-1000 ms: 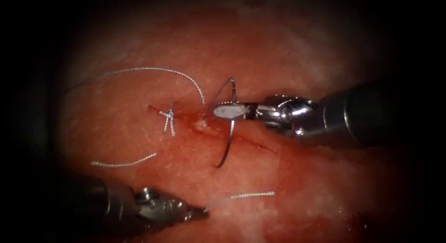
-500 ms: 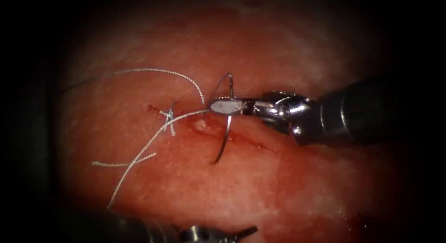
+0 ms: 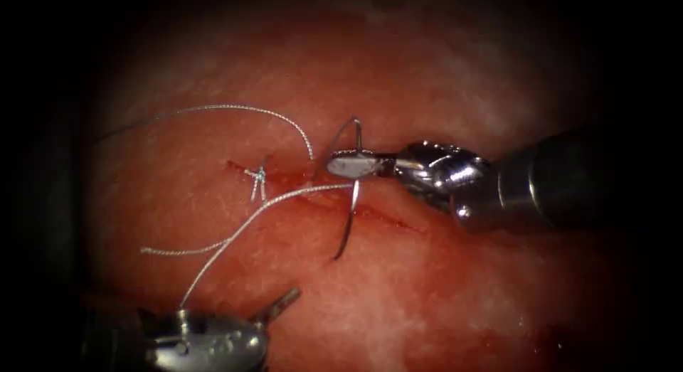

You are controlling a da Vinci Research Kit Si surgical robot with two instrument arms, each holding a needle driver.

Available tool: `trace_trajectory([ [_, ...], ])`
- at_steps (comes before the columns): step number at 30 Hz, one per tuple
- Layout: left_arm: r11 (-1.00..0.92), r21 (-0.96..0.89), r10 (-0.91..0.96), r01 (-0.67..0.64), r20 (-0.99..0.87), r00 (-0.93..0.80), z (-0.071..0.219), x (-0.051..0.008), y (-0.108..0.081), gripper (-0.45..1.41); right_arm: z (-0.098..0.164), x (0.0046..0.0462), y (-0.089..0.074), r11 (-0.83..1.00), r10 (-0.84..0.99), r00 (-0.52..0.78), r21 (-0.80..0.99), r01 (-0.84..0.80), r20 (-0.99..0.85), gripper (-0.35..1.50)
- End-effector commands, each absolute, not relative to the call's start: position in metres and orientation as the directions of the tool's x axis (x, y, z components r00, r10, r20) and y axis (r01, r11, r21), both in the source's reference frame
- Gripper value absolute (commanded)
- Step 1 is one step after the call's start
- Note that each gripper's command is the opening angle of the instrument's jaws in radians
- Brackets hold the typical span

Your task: Wound Closure

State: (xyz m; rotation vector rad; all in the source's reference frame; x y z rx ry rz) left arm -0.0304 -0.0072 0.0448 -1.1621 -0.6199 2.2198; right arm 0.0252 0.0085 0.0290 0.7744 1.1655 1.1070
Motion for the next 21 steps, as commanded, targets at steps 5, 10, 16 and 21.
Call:
trace_trajectory([
  [5, -0.714, -0.596, 0.700, -0.369, -0.587, -0.406, 0.044, -0.0275, -0.004, 1.10, 0.029, 0.0256, 0.007, 0.307, 0.949, 0.017, 0.916, -0.259, -0.314, -0.35],
  [10, -0.678, -0.558, 0.727, -0.478, -0.606, -0.323, 0.044, -0.0236, 0.000, 0.84, 0.029, 0.0257, 0.007, 0.334, 0.940, 0.019, 0.907, -0.257, -0.341, -0.35],
  [16, -0.674, -0.502, 0.719, -0.542, -0.616, -0.322, 0.050, -0.0210, 0.003, 0.02, 0.029, 0.0260, 0.007, 0.356, 0.931, 0.011, 0.900, -0.253, -0.365, -0.35],
  [21, -0.700, -0.475, 0.690, -0.533, -0.641, -0.336, 0.056, -0.0223, 0.003, -0.45, 0.029, 0.0260, 0.007, 0.372, 0.924, 0.012, 0.893, -0.252, -0.381, -0.35],
])
